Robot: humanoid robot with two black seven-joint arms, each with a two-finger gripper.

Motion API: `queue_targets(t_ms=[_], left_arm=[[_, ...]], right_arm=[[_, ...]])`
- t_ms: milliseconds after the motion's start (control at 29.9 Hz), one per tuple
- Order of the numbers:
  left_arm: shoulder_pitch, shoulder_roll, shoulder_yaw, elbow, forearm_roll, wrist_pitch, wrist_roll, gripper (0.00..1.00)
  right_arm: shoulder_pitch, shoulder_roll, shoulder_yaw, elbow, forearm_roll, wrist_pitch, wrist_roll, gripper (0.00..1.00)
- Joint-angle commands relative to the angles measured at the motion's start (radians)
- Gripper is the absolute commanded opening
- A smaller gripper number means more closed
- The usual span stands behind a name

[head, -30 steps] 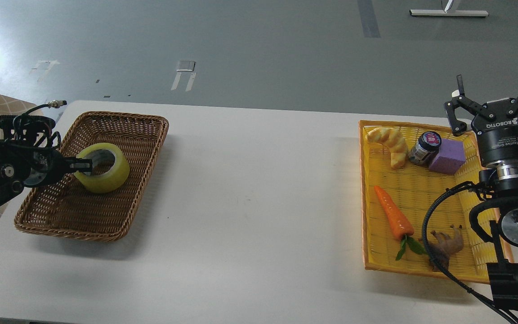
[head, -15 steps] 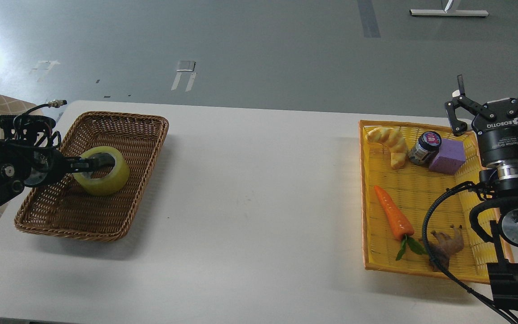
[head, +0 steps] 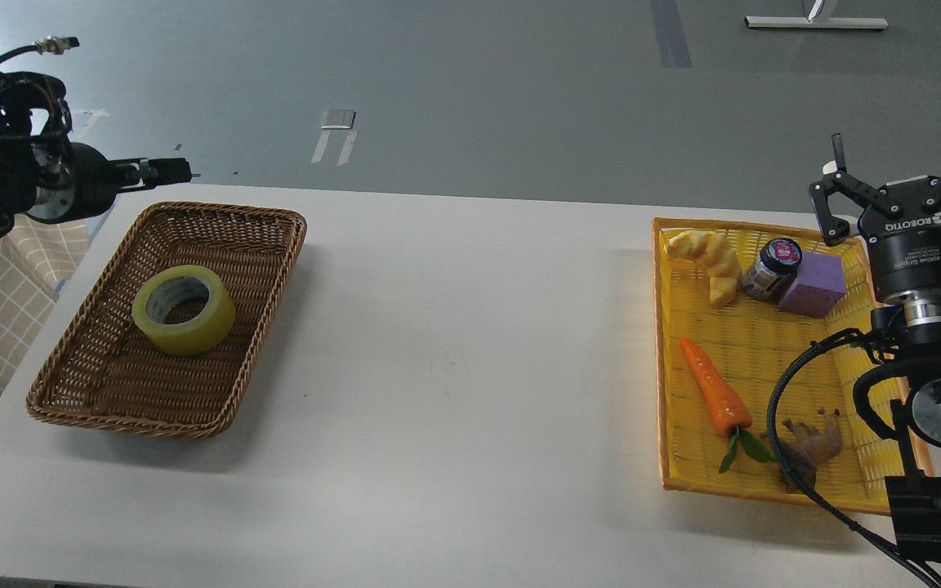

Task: Place and transfer tape with both arms

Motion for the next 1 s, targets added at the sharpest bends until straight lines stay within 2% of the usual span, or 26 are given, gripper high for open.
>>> queue_targets(t_ms=[0,100,234,368,502,569,636,736,870,970], left_arm=[[-0.099,-0.01,-0.012,0.0,-0.222,-0.004,0.005,0.82],[-0.164,-0.036,-0.013,0.0,-0.453,-0.003,0.002,0.89],[-0.182,-0.063,-0.048,0.0,-0.635,-0.004,-0.002,0.95],[-0.157,-0.135,-0.191,0.002,-0.84,-0.004,-0.041,0.98],[-0.105,-0.197,-0.265,0.005,-0.936,-0.001,-0.084,0.98],[-0.059,-0.24,-0.332,0.005,-0.98,-0.006,-0.132,0.98],[-0.018,-0.272,-0.373,0.0,-0.983,-0.012,-0.159,0.98],[0.031,-0.325,-0.439,0.0,-0.985,-0.033,-0.175,0.98],[0.157,-0.419,-0.574,-0.001,-0.985,-0.087,-0.193,0.98],[0.254,-0.488,-0.674,-0.001,-0.985,-0.091,-0.215,0.98]], right_arm=[[0.005,0.0,-0.005,0.0,-0.002,0.0,-0.002,1.0],[0.01,-0.005,-0.011,0.004,-0.003,0.0,-0.003,1.0],[0.025,-0.009,-0.012,0.014,-0.003,0.0,-0.008,1.0],[0.088,-0.014,-0.014,0.007,-0.006,0.0,-0.012,1.0],[0.131,-0.048,-0.017,0.006,-0.014,0.0,-0.014,1.0],[0.169,-0.087,-0.05,-0.002,-0.018,0.0,-0.014,1.0],[0.204,-0.104,-0.093,-0.014,-0.018,0.0,-0.014,1.0],[0.241,-0.12,-0.115,-0.051,-0.018,0.0,-0.014,1.0],[0.281,-0.149,-0.12,-0.097,-0.018,0.0,-0.014,1.0],[0.315,-0.158,-0.132,-0.143,-0.02,0.0,-0.014,1.0]])
